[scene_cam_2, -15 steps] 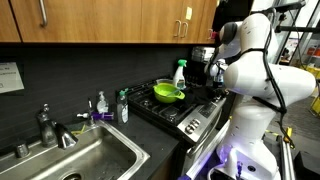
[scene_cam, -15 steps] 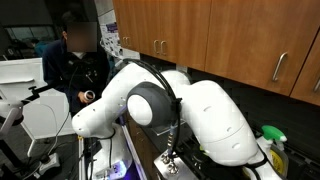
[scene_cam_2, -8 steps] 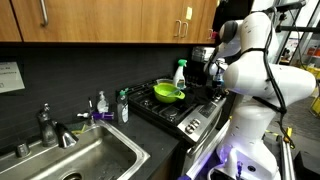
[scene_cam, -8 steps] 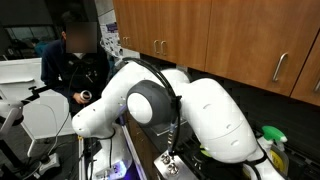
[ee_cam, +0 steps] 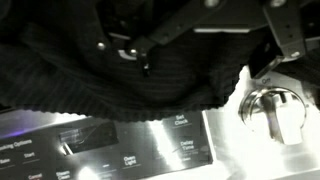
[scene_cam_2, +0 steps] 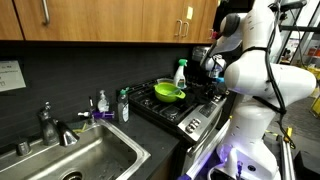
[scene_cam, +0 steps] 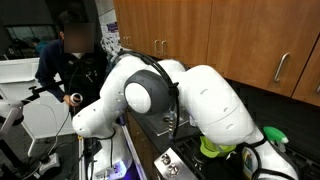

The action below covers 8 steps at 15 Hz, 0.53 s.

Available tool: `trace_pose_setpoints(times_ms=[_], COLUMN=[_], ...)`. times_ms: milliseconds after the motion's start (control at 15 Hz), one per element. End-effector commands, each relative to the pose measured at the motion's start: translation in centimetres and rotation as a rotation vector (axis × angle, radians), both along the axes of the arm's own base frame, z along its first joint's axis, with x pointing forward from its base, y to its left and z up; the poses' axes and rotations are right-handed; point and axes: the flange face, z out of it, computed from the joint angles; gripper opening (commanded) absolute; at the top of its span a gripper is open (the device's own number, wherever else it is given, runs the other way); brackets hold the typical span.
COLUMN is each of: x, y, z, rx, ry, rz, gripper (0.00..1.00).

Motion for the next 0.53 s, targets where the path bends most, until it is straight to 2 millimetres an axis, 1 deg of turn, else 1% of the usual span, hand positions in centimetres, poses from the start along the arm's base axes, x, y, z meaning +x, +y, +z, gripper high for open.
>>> trace_pose_setpoints(times_ms=[0, 133, 333, 467], x=[-0.8, -2.1, -4.6, -4.9], y=[0.7, 0.0, -0.9, -1.1], z=[-0.6, -1.8, -3.5, -3.3], rx=[0.045, 0.058, 0.066, 0.075], ry=[0.011, 0.037, 0.068, 0.069], rz=[-0.027, -0.051, -0.078, -0.082], gripper=[1.00, 1.00, 1.00, 1.00])
